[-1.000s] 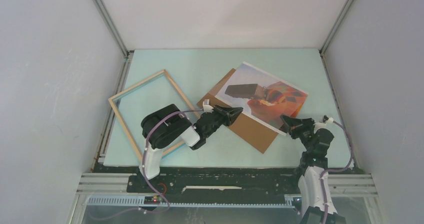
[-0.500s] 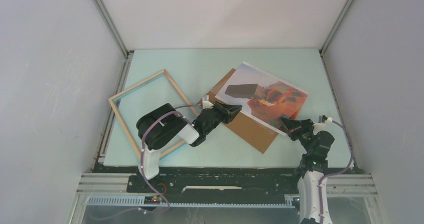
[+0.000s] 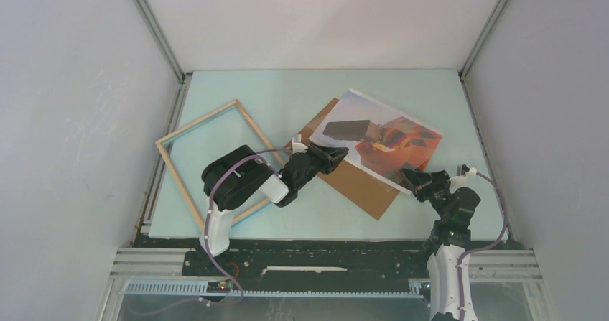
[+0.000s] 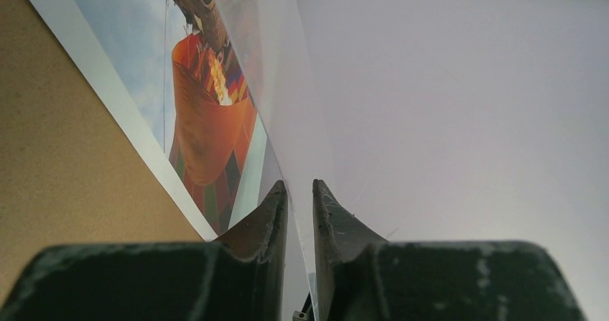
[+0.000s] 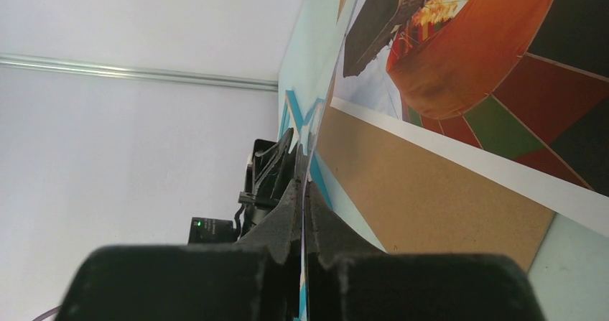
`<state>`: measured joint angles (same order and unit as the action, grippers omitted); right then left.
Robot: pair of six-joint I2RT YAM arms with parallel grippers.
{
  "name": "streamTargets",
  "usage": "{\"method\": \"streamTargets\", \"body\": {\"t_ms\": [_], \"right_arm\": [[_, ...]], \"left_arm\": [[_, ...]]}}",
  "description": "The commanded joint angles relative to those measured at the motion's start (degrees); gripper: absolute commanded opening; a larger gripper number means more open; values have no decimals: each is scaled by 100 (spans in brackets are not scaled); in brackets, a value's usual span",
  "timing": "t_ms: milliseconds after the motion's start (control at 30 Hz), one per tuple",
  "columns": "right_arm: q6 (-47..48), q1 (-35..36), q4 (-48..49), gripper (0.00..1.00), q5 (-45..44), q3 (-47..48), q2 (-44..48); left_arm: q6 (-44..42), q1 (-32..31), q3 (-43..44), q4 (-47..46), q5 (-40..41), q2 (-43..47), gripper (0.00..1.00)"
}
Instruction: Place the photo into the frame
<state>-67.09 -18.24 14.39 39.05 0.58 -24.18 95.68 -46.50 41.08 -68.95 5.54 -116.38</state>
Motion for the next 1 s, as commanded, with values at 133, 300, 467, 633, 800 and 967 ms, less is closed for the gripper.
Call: {"method": "streamTargets", "body": {"t_ms": [133, 300, 467, 633, 800, 967], "right_arm": [[165, 49, 188, 0, 102, -805, 5], [187, 99, 189, 0, 106, -800, 12], [200, 154, 111, 0, 149, -796, 91], [318, 153, -84, 0, 212, -788, 201], [455, 147, -202, 16, 376, -754, 193], [892, 169, -773, 25, 260, -620, 218]], "left_arm": [[179, 134, 297, -386, 14, -118, 22], [360, 156, 469, -424, 8, -221, 22], [337, 150, 523, -287, 24, -154, 10], [-103, 151, 315, 36, -3, 223, 0], [-714, 205, 30, 455, -94, 819, 0], [-1524, 333, -5, 1421, -198, 1513, 0]]}}
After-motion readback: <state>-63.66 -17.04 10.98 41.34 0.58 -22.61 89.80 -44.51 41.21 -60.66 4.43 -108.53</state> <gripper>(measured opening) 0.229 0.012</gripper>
